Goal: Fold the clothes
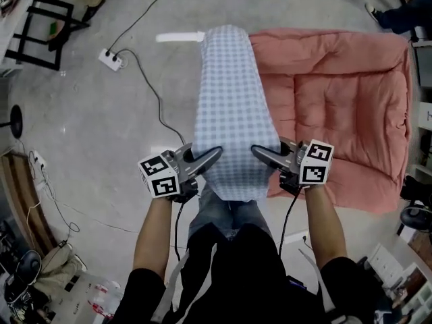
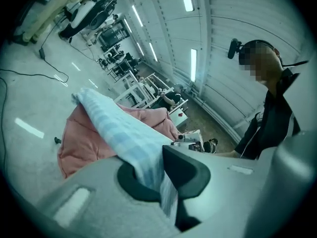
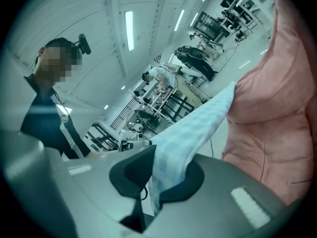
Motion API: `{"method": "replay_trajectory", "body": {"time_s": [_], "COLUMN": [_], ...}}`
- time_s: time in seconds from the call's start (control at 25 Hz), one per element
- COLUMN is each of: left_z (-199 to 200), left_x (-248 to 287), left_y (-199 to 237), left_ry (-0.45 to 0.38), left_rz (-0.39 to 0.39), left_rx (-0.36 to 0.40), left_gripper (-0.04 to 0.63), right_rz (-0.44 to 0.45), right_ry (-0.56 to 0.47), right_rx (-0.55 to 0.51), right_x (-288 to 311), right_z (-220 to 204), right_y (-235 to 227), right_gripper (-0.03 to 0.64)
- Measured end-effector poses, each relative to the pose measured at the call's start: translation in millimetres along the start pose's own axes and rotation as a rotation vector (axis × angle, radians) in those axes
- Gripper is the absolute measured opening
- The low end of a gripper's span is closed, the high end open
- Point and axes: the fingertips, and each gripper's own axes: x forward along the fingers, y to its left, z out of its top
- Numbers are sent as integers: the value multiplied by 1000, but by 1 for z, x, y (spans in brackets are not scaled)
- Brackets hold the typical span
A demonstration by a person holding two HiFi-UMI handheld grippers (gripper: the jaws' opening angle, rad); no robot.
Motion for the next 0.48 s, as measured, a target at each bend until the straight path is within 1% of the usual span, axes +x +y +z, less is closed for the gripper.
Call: {"method": "replay_trajectory", "body": {"time_s": [0.12,0.2,0.36,0.48], "left_z": [2,10,43,66], "left_x": [-2,-7,-28,-31], "left_y": [-6,-24,-68,-87], "left_ry": [1,7,46,77], "left_rz": [19,31,58,65], "left_rx": [30,60,156,219], "left_gripper": [21,21,21,21], "right_rz": [22,36,55,79], "right_ry": [-12,-22,-32,-51], "right_rx": [-28,-54,-116,-160], "right_x": [-3,-7,-6,-8], "right_z": [2,9,37,58], "right_y": [7,26,79,99], "right_gripper": [29,29,29,29]}}
